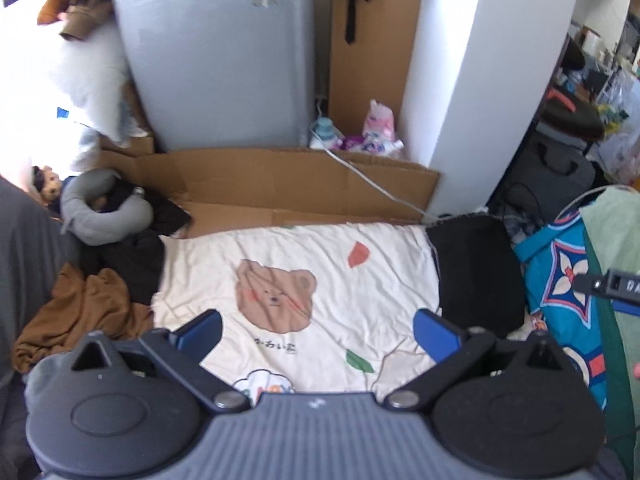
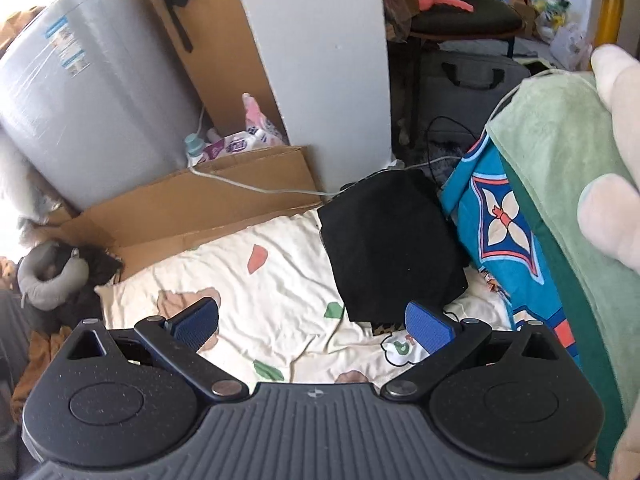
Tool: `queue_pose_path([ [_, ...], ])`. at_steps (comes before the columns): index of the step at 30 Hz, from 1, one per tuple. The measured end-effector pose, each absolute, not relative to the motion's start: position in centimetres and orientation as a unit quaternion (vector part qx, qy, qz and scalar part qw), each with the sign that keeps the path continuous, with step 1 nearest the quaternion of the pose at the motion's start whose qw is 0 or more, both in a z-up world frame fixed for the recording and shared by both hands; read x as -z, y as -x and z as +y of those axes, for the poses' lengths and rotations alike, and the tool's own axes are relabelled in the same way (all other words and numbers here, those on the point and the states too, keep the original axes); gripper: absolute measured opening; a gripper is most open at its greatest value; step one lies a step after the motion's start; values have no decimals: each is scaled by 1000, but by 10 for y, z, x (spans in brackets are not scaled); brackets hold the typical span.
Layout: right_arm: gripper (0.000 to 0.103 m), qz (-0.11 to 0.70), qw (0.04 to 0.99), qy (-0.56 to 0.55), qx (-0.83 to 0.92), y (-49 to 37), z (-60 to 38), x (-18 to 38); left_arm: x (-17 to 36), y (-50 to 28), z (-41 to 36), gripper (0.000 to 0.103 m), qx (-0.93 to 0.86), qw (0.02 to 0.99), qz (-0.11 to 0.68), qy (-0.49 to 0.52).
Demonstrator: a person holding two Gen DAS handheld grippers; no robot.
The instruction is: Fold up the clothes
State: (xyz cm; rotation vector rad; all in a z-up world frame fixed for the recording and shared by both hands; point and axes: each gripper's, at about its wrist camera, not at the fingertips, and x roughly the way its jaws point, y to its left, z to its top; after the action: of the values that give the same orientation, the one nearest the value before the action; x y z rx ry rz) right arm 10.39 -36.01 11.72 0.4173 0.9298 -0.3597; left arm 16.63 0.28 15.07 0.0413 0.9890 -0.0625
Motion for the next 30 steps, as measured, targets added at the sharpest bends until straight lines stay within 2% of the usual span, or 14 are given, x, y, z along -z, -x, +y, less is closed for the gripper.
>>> queue_pose_path([
  [7,103,434,864,-196,163,-79,-342,-131,-172,-126,53,103,-19,889,457,7],
  [15,103,434,871,-170,156,-55,-307,-143,-160,-91,96,103,-38,887,458,50],
  [22,103,422,882,-167,123,-33,-274,-150,-169,-62,125,103,-34,901,428,63],
  [30,103,424,888,-148,101,-25,-254,-139,-152,-50,149,103,-66,900,425,74],
])
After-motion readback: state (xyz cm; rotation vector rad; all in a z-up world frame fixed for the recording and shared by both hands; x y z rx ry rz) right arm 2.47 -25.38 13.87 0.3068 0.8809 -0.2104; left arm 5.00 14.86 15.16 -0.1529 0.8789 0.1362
